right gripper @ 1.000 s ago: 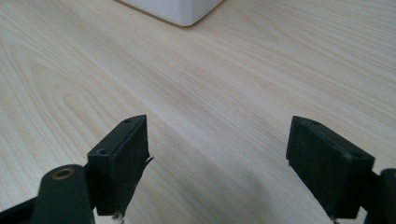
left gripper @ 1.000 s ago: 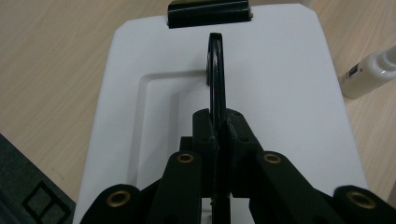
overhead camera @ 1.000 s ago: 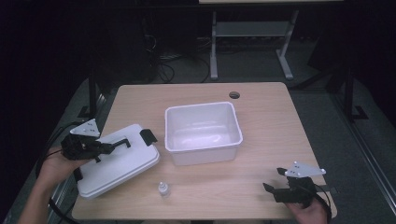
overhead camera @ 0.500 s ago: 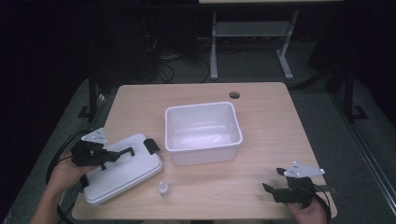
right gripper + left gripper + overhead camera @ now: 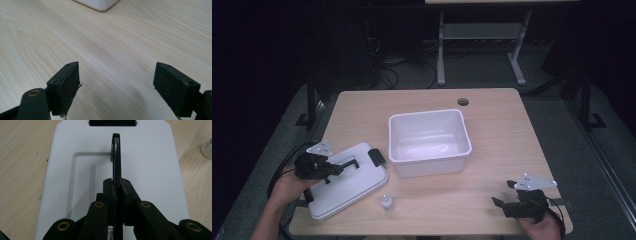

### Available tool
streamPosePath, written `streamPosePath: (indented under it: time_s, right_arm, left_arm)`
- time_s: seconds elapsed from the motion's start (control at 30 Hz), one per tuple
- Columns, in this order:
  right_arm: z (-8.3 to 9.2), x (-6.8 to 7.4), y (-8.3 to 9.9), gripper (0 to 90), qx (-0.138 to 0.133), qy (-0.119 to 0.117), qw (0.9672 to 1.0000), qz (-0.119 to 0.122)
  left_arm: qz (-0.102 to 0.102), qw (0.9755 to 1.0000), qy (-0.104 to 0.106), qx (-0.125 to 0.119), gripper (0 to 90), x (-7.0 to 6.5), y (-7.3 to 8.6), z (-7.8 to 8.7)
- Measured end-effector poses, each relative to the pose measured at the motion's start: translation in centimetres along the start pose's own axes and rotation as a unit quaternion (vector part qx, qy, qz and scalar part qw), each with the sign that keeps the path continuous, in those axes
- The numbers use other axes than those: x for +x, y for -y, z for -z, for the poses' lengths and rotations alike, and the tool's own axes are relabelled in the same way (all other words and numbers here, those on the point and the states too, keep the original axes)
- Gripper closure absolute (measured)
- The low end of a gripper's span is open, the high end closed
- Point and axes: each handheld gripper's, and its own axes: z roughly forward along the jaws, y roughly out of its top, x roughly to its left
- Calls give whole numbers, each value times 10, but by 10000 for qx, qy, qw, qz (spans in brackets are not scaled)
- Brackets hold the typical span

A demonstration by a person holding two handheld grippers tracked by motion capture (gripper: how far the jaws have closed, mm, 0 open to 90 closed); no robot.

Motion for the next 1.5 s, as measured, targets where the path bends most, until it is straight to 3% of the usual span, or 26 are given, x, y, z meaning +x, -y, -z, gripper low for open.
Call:
streamPosePath:
  time_s: [0.2,0.47,0.7,1.07,1.5]
  right_arm:
    - [0,1,0,206,26,10,10000,12]
    - [0,1,0,206,42,11,10000,11]
    - [0,2,0,206,38,8,10000,24]
    - [0,3,-1,206,43,8,10000,54]
    - [-3,3,0,206,92,-8,9999,45]
  left_arm:
    - [92,9999,16,-73,833,-1,6,-2]
    - [180,9998,33,-53,570,-12,5,-3]
    - [33,9998,7,-201,460,-24,0,6]
    - [-109,9985,-14,-538,397,-44,-5,18]
    - [-401,9960,166,-777,365,-79,-12,14]
